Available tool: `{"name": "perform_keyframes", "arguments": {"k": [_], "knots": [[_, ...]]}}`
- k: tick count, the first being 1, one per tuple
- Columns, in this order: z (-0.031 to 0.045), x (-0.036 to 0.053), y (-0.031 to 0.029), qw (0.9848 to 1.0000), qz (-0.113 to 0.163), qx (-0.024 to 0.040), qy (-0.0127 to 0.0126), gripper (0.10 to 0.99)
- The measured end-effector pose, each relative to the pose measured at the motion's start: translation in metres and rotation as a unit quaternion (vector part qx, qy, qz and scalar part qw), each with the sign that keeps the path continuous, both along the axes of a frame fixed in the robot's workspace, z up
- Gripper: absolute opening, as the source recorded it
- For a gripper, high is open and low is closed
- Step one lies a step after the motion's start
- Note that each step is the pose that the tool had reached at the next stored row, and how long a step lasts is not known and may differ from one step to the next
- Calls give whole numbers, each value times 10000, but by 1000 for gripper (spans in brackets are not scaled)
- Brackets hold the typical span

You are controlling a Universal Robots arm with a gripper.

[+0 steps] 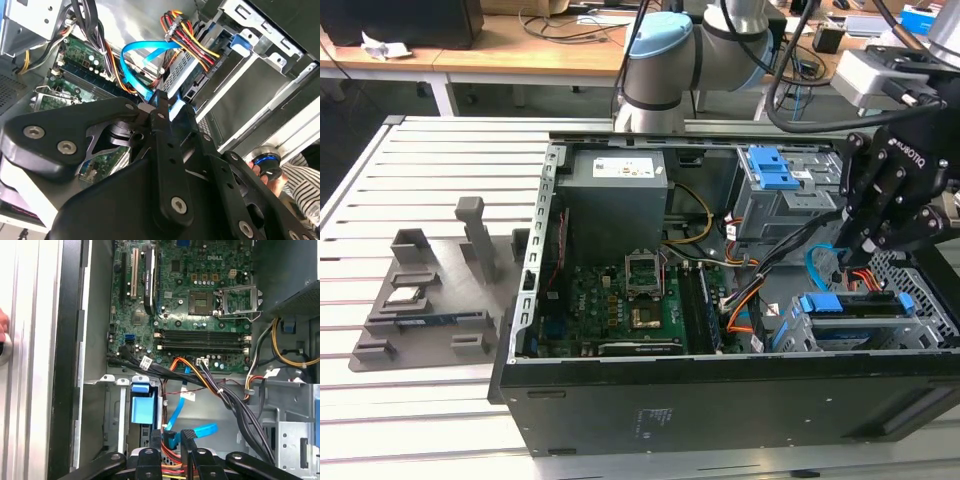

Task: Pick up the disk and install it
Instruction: 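Insert the second disk wire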

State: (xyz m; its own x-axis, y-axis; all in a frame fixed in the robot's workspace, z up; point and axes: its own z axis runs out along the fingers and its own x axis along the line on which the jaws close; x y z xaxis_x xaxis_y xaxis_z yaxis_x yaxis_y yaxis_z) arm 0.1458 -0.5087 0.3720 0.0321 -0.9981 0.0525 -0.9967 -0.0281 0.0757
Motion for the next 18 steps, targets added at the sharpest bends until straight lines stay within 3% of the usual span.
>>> {"name": "perform_keyframes", "arguments": {"k": [3,7,8,10,11,15,16,18], "knots": [[-33,-19,1,9999,164,1,0,298],[-35,-19,0,9998,189,1,0,298],[-35,-19,0,9998,191,1,0,282],[-35,-19,0,9998,198,1,0,161],[-37,-19,-4,9998,199,2,0,161],[-50,-18,-92,9998,200,-2,0,161],[-129,39,-171,9998,199,-2,0,161],[-192,95,-196,9998,199,-1,0,161]]}}
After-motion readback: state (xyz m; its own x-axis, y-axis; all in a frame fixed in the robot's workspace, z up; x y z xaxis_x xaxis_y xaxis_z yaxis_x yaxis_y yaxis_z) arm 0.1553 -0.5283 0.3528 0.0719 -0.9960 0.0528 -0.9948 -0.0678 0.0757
